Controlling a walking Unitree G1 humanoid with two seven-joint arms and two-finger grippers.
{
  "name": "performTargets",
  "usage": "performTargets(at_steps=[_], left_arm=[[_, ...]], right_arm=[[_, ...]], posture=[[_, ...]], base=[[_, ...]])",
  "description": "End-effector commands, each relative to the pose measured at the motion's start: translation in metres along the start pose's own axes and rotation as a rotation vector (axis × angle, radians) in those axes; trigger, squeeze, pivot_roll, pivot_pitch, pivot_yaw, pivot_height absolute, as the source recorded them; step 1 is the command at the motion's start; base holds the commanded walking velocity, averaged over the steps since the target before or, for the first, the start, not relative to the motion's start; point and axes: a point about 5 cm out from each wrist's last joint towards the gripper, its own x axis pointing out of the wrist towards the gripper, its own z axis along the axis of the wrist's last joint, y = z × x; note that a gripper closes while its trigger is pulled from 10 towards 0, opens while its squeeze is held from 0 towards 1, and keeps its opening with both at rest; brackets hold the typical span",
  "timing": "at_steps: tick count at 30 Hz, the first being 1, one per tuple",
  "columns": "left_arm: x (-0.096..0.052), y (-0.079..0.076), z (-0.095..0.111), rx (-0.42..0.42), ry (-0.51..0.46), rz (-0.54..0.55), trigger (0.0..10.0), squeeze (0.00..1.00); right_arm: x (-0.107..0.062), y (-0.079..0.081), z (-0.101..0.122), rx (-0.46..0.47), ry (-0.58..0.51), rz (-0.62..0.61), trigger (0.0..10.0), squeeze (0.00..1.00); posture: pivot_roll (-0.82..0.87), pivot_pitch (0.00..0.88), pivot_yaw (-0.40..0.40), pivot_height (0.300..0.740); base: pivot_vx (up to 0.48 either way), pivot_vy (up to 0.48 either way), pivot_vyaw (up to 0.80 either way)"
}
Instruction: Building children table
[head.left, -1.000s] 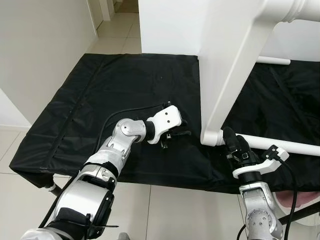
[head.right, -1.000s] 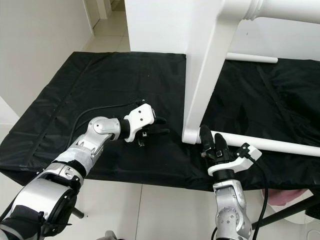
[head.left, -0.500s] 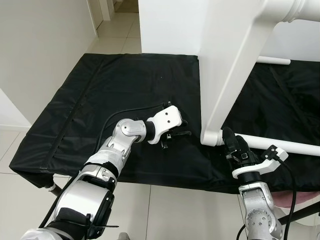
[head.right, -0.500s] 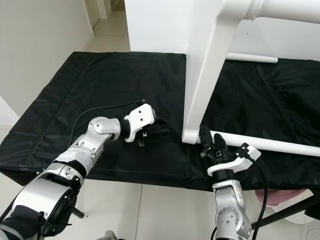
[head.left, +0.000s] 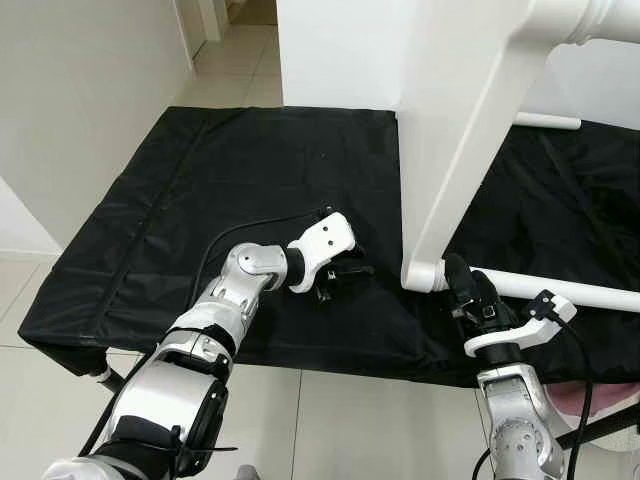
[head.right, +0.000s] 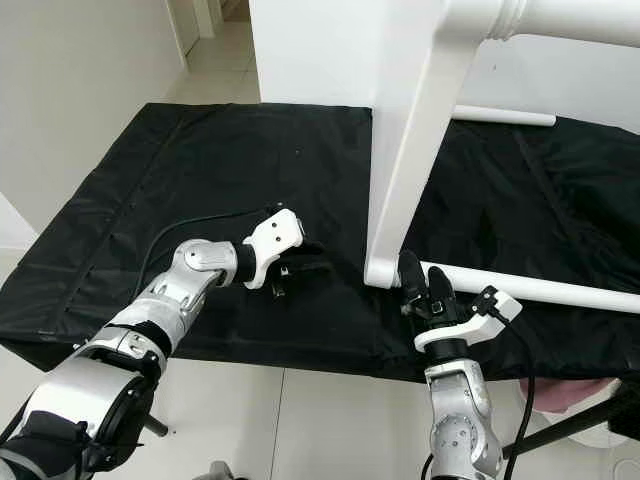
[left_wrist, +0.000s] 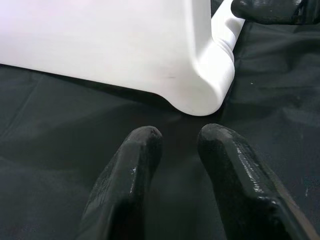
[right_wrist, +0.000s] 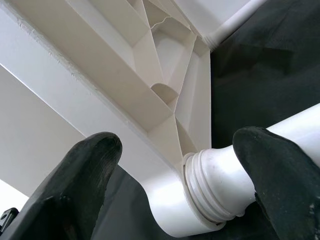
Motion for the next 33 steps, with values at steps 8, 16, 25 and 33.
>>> performTargets(at_steps=[8, 16, 25, 33], left_arm=[[-0.008, 0.023, -0.007, -0.063, 0.04, 0.373, 10.0, 0.0], [-0.011, 0.03, -0.009, -0.108, 0.053, 0.441, 10.0, 0.0], [-0.016, 0.037, -0.011, -0.168, 0.053, 0.52, 10.0, 0.0], [-0.023, 0.041, -0.018, -0.255, 0.056, 0.627, 10.0, 0.0]], right_arm=[[-0.002, -0.001, -0.005, 0.0, 0.02, -0.006, 10.0, 0.0], [-0.001, -0.002, -0.004, -0.003, 0.02, -0.008, 10.0, 0.0], [-0.001, -0.002, -0.005, -0.009, 0.023, -0.008, 10.0, 0.0], [-0.002, -0.002, -0.005, -0.008, 0.022, -0.013, 10.0, 0.0]], posture=[[-0.07, 0.0, 0.049, 0.74], [-0.07, 0.0, 0.046, 0.74], [-0.07, 0.0, 0.044, 0.74], [-0.08, 0.0, 0.051, 0.74]], base=[[0.0, 0.0, 0.0], [0.0, 0.0, 0.0], [0.0, 0.0, 0.0], [0.0, 0.0, 0.0]])
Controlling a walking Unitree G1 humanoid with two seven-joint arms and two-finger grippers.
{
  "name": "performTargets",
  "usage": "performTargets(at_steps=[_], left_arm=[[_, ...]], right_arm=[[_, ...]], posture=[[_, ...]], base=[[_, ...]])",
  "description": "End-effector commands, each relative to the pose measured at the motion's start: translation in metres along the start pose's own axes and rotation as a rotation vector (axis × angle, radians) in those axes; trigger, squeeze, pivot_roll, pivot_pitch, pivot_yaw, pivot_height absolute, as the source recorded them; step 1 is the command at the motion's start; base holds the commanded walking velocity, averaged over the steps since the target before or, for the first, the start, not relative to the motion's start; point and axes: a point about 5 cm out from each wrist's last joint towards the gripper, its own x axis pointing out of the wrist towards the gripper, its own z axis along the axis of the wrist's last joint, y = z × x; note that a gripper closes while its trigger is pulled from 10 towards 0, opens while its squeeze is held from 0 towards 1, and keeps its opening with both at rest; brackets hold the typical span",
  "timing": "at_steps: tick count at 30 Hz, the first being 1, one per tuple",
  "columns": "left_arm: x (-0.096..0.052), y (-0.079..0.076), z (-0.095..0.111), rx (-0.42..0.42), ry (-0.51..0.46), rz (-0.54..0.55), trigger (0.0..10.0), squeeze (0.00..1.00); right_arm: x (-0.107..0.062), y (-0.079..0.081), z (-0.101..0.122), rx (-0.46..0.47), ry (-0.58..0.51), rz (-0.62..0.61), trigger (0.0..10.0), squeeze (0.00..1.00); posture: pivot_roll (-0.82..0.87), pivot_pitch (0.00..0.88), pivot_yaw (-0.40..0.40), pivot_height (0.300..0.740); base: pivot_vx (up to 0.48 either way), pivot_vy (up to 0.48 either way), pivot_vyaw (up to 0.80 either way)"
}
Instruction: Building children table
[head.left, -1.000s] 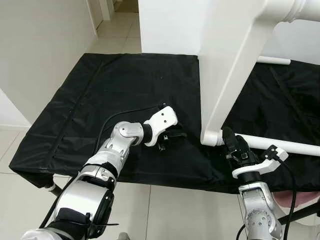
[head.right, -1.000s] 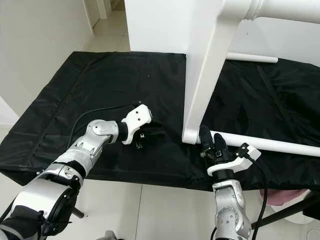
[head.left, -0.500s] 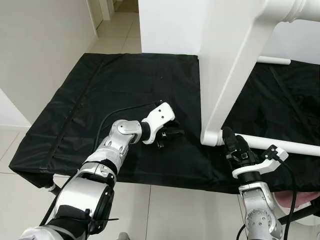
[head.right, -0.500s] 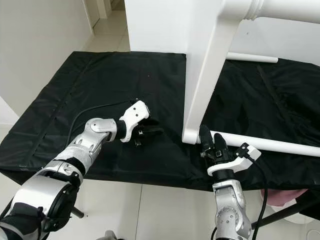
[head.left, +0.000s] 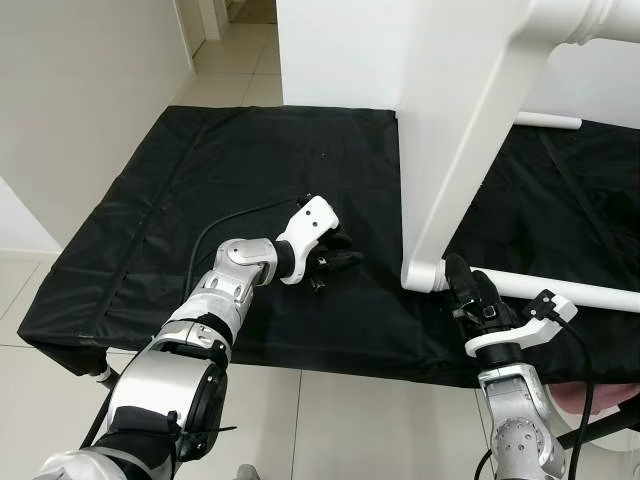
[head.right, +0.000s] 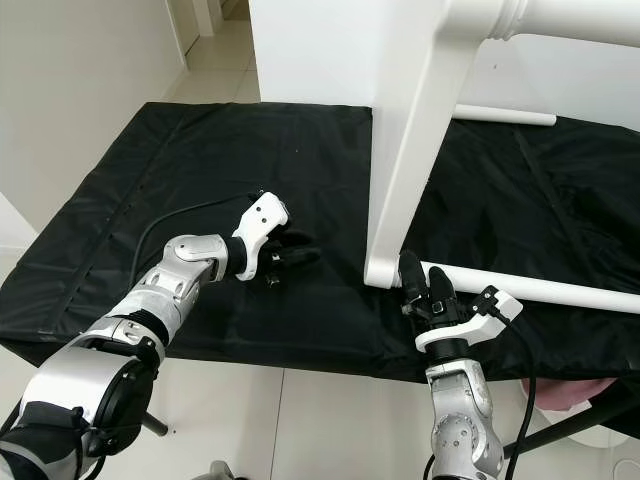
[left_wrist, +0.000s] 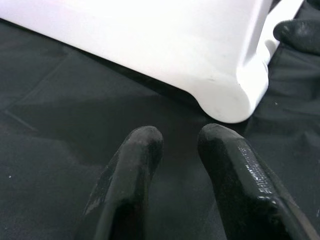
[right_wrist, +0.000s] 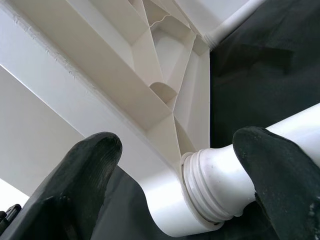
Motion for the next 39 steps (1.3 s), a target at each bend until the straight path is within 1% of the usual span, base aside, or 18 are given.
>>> performTargets(at_steps=[1, 2, 4, 6, 7, 10, 13, 16, 18, 20, 24, 26, 29, 32, 35, 36, 38, 39], left_arm=[[-0.011, 0.028, -0.008, -0.068, 0.016, 0.557, 10.0, 0.0], [-0.011, 0.028, -0.008, -0.068, 0.016, 0.557, 10.0, 0.0], [-0.015, 0.031, -0.011, -0.11, 0.008, 0.616, 10.0, 0.0], [-0.016, 0.032, -0.011, -0.126, 0.004, 0.633, 10.0, 0.0], [-0.019, 0.035, -0.012, -0.149, -0.006, 0.669, 10.0, 0.0], [-0.021, 0.036, -0.012, -0.164, -0.012, 0.692, 10.0, 0.0], [-0.026, 0.042, -0.013, -0.219, -0.03, 0.753, 10.0, 0.0], [-0.026, 0.042, -0.013, -0.219, -0.03, 0.753, 10.0, 0.0], [-0.029, 0.044, -0.013, -0.24, -0.035, 0.778, 10.0, 0.0], [-0.034, 0.048, -0.016, -0.277, -0.04, 0.836, 10.0, 0.0], [-0.036, 0.049, -0.018, -0.288, -0.04, 0.854, 10.0, 0.0], [-0.041, 0.049, -0.023, -0.326, -0.047, 0.904, 10.0, 0.0], [-0.044, 0.049, -0.026, -0.341, -0.06, 0.928, 10.0, 0.0], [-0.045, 0.048, -0.026, -0.348, -0.079, 0.934, 10.0, 0.0], [-0.047, 0.044, -0.028, -0.359, -0.131, 0.908, 10.0, 0.0], [-0.047, 0.044, -0.028, -0.359, -0.131, 0.908, 10.0, 0.0], [-0.047, 0.036, -0.028, -0.347, -0.191, 0.833, 10.0, 0.0], [-0.047, 0.036, -0.028, -0.347, -0.191, 0.833, 10.0, 0.0]], right_arm=[[-0.003, -0.001, -0.005, -0.004, 0.016, -0.015, 10.0, 0.0], [-0.003, -0.001, -0.005, -0.004, 0.016, -0.015, 10.0, 0.0], [-0.003, -0.001, -0.004, -0.004, 0.014, -0.017, 10.0, 0.0], [-0.003, -0.002, -0.004, -0.004, 0.014, -0.017, 10.0, 0.0], [-0.004, -0.002, -0.005, -0.004, 0.015, -0.018, 10.0, 0.0], [-0.004, -0.002, -0.005, -0.004, 0.015, -0.019, 10.0, 0.0], [-0.003, -0.001, -0.006, -0.003, 0.017, -0.017, 10.0, 0.0], [-0.003, -0.001, -0.006, -0.003, 0.017, -0.017, 10.0, 0.0], [-0.003, -0.001, -0.006, -0.003, 0.016, -0.017, 10.0, 0.0], [-0.003, -0.001, -0.006, -0.006, 0.017, -0.014, 10.0, 0.0], [-0.003, -0.001, -0.006, -0.007, 0.018, -0.014, 10.0, 0.0], [-0.003, -0.001, -0.006, -0.009, 0.018, -0.014, 10.0, 0.0], [-0.002, -0.001, -0.006, -0.011, 0.019, -0.013, 10.0, 0.0], [-0.002, -0.001, -0.006, -0.018, 0.023, -0.011, 10.0, 0.0], [-0.002, 0.0, -0.008, -0.062, 0.044, -0.001, 10.0, 0.0], [-0.002, 0.0, -0.008, -0.062, 0.044, -0.001, 10.0, 0.0], [-0.004, 0.001, -0.011, -0.128, 0.071, 0.002, 10.0, 0.0], [-0.004, 0.001, -0.011, -0.128, 0.071, 0.002, 10.0, 0.0]], posture=[[-0.08, 0.0, 0.052, 0.74], [-0.08, 0.0, 0.052, 0.74], [-0.08, 0.0, 0.051, 0.74], [-0.08, 0.0, 0.052, 0.74], [-0.08, 0.0, 0.052, 0.74], [-0.07, 0.0, 0.051, 0.74], [-0.08, 0.0, 0.052, 0.74], [-0.08, 0.0, 0.052, 0.74], [-0.08, 0.0, 0.051, 0.74], [-0.08, 0.0, 0.052, 0.74], [-0.08, 0.0, 0.051, 0.74], [-0.08, 0.0, 0.053, 0.74], [-0.08, 0.0, 0.054, 0.74], [-0.08, 0.0, 0.054, 0.74], [-0.08, 0.0, 0.055, 0.74], [-0.08, 0.0, 0.055, 0.74], [-0.09, 0.0, 0.054, 0.74], [-0.09, 0.0, 0.054, 0.74]], base=[[0.0, 0.0, 0.0], [0.0, 0.0, 0.0], [0.0, 0.0, 0.0], [0.0, 0.0, 0.0], [0.0, 0.0, 0.0], [0.0, 0.0, 0.0], [0.0, 0.0, 0.0], [0.0, 0.0, 0.0], [0.0, 0.0, 0.0], [0.0, 0.0, 0.0], [0.0, 0.0, 0.0], [0.0, 0.0, 0.0], [0.0, 0.0, 0.0], [0.0, 0.0, 0.0], [0.0, 0.0, 0.0], [0.0, 0.0, 0.0], [0.0, 0.0, 0.0], [0.0, 0.0, 0.0]])
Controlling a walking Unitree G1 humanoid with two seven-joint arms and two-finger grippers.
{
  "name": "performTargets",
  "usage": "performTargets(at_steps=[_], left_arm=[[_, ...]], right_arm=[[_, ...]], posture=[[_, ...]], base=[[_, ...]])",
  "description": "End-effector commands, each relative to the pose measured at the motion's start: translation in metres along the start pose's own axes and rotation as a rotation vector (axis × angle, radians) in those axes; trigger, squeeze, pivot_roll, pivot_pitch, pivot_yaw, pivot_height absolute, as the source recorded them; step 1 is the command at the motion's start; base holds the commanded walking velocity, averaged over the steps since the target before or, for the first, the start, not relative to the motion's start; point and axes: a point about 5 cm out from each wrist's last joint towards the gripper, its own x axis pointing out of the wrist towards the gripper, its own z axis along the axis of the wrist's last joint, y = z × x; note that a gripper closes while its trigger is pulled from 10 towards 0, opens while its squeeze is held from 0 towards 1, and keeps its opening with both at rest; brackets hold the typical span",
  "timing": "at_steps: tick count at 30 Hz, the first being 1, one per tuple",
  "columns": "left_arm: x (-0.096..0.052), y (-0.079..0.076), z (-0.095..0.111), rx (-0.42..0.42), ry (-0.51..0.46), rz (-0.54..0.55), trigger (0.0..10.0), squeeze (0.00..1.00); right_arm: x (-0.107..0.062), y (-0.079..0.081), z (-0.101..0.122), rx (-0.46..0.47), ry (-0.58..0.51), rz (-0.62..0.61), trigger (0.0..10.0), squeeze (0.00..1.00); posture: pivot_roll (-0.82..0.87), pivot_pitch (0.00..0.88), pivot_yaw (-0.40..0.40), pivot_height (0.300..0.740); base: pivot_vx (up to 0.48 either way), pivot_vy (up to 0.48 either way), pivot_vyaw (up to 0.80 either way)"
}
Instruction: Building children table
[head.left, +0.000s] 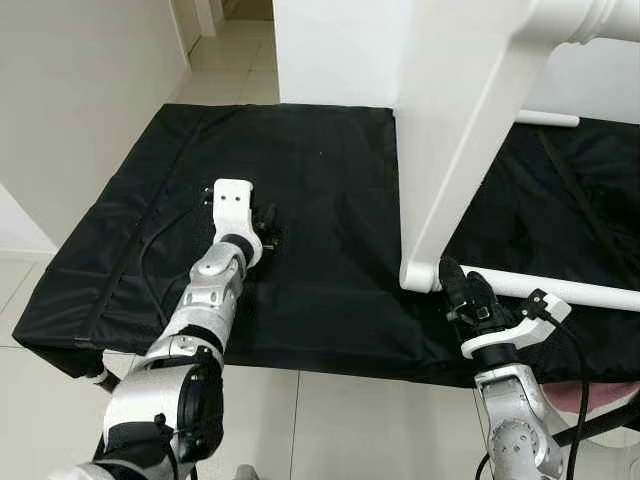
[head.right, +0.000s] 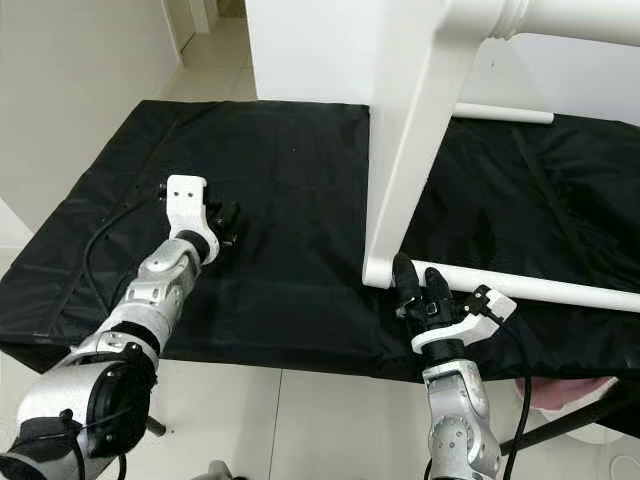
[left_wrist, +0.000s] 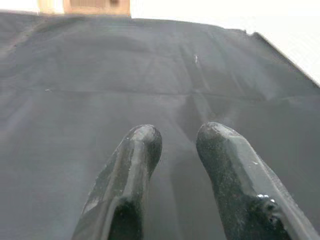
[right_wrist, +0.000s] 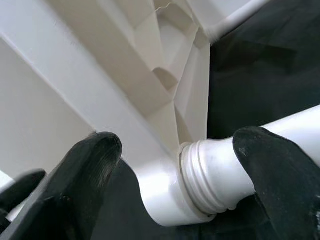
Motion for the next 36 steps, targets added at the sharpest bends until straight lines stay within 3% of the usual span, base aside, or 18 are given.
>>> performTargets(at_steps=[1, 4, 11, 27, 36], left_arm=[[-0.006, -0.003, -0.004, -0.017, -0.017, -0.066, 10.0, 0.0], [-0.014, -0.008, -0.008, -0.017, -0.017, -0.102, 10.0, 0.0], [-0.029, -0.012, -0.011, -0.001, -0.029, -0.168, 10.0, 0.0], [-0.051, -0.026, 0.004, 0.04, -0.1, -0.277, 10.0, 0.0], [-0.073, -0.029, -0.013, 0.098, -0.089, -0.354, 10.0, 0.0]], right_arm=[[-0.004, 0.0, -0.009, -0.058, 0.046, -0.012, 10.0, 0.0], [-0.008, 0.003, -0.014, -0.18, 0.082, 0.006, 10.0, 0.0], [-0.012, 0.007, -0.019, -0.293, 0.115, 0.034, 10.0, 0.0], [0.004, 0.01, -0.014, -0.449, 0.094, 0.019, 10.0, 0.0], [0.013, 0.023, -0.021, -0.573, 0.085, 0.056, 10.0, 0.0]], posture=[[-0.08, 0.0, 0.049, 0.74], [-0.08, 0.0, 0.043, 0.74], [-0.07, 0.0, 0.036, 0.74], [-0.09, 0.0, 0.058, 0.74], [-0.09, 0.0, 0.027, 0.74]], base=[[0.0, 0.0, 0.0], [0.0, 0.0, 0.0], [0.0, 0.0, 0.0], [0.0, 0.0, 0.0], [0.0, 0.0, 0.0]])
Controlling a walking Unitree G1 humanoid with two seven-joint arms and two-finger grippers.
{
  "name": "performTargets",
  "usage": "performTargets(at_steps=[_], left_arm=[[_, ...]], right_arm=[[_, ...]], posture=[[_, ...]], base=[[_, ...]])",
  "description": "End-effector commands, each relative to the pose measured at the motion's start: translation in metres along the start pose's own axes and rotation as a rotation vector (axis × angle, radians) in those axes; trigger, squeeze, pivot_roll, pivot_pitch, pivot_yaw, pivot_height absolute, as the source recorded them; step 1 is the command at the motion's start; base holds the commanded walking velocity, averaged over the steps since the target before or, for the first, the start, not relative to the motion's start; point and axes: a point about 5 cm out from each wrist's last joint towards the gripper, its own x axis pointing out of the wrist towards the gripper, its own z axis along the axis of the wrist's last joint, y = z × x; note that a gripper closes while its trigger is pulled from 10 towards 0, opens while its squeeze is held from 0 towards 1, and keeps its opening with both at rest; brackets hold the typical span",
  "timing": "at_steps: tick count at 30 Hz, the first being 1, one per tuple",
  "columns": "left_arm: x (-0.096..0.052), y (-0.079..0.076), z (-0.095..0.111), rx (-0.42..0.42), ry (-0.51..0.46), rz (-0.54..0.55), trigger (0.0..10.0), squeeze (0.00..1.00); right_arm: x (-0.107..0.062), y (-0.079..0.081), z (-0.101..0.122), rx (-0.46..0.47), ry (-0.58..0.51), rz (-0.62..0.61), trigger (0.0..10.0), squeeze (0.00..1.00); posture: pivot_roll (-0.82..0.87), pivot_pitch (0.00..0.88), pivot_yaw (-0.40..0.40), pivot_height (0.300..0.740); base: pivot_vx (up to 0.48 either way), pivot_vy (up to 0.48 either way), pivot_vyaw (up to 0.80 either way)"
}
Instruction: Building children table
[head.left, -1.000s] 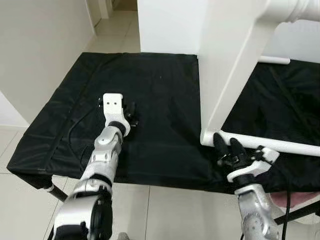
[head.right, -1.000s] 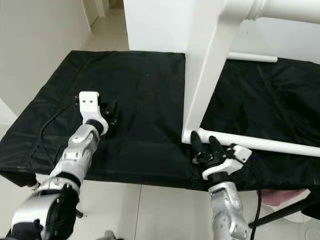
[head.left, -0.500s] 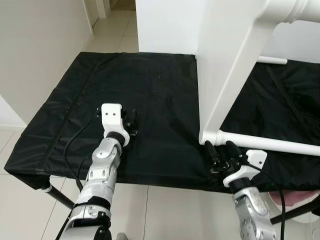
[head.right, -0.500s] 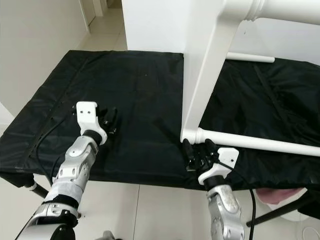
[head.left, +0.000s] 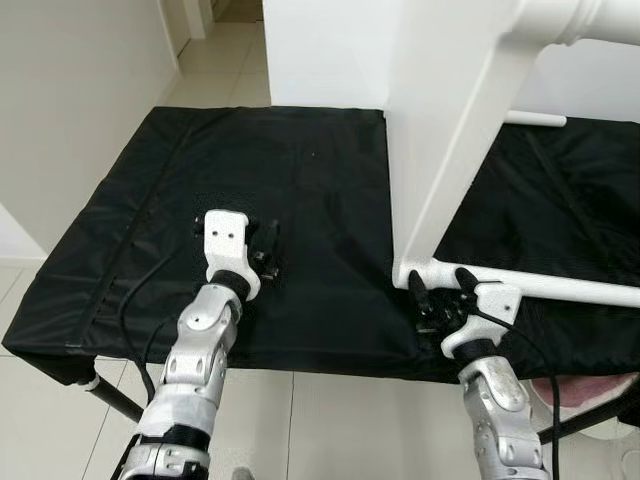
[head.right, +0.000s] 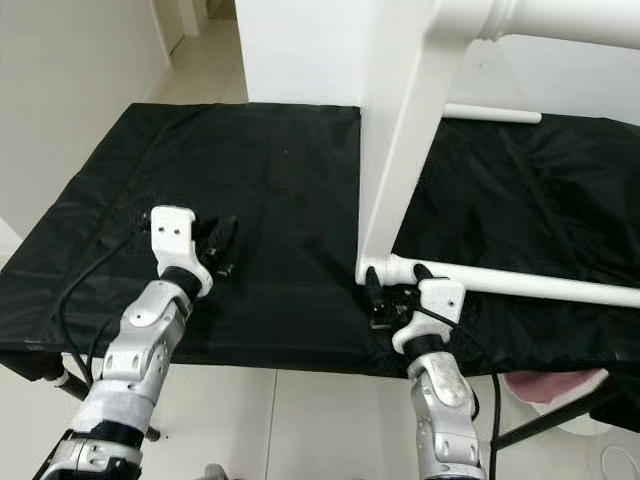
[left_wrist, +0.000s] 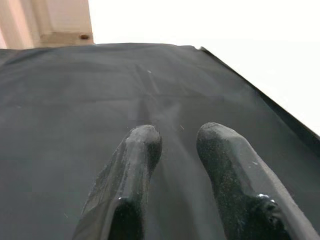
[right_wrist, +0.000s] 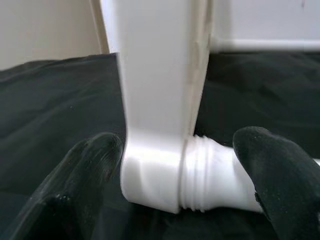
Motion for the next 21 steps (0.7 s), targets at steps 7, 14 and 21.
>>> performTargets(at_steps=[7, 14, 21], left_arm=[[-0.008, -0.007, 0.002, 0.022, 0.015, -0.233, 10.0, 0.0], [-0.013, -0.002, 0.004, 0.025, 0.016, -0.19, 10.0, 0.0], [-0.017, -0.005, 0.003, 0.047, 0.021, -0.201, 10.0, 0.0]], right_arm=[[0.01, 0.004, -0.005, -0.03, 0.015, -0.027, 10.0, 0.03], [0.017, -0.004, -0.006, -0.034, 0.01, -0.094, 10.0, 1.0], [0.032, -0.01, 0.0, -0.027, -0.011, -0.123, 10.0, 1.0]], posture=[[-0.07, 0.0, -0.009, 0.74], [-0.05, 0.0, -0.042, 0.74], [-0.04, 0.0, -0.046, 0.74]], base=[[0.0, 0.0, 0.0], [0.0, 0.0, 0.0], [0.0, 0.0, 0.0]])
